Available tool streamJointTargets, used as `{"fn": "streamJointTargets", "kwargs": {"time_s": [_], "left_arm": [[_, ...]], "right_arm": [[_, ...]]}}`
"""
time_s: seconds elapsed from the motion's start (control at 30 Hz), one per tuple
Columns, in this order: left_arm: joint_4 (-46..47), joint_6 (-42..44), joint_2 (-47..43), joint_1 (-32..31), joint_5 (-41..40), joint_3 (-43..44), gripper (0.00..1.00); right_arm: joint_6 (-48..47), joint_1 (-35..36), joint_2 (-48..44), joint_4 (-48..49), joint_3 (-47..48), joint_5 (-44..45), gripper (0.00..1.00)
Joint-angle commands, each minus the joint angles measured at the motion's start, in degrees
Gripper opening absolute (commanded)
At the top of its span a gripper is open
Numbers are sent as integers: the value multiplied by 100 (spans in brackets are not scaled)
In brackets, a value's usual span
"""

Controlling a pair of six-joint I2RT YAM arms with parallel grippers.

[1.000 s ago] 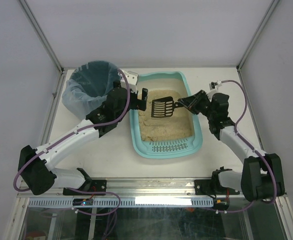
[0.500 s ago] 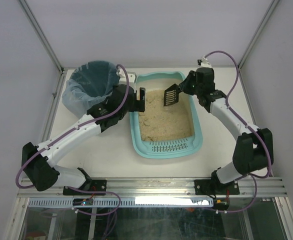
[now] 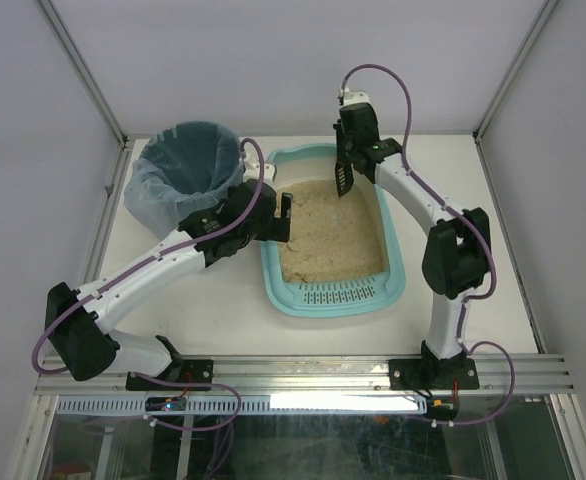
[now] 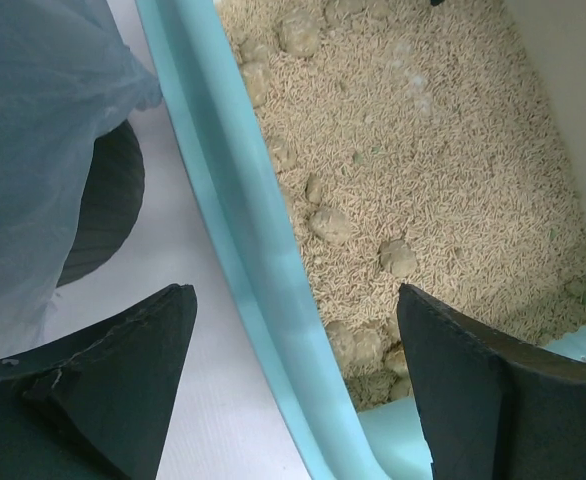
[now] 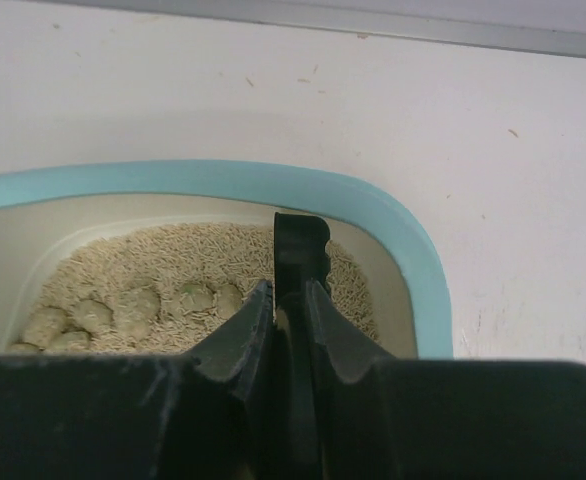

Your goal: Clean the litter box

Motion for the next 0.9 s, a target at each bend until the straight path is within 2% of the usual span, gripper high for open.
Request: {"fn": "streamJointTargets", "kwargs": {"time_s": [0.0, 0.13, 0.5, 0.87], "left_arm": [[-167, -381, -67, -24, 93, 89, 84], [-152, -609, -114, -26, 178, -141, 85], [26, -719, 56, -34, 269, -398, 83], [176, -673, 175, -39, 228, -604, 81]], "right_arm": [[-853, 211, 366, -281, 507, 791, 0], [-946, 219, 586, -400, 688, 603, 0], [-800, 214, 721, -563, 771, -1255, 0], [-884, 204, 1241, -1312, 1480, -2284, 0]]}}
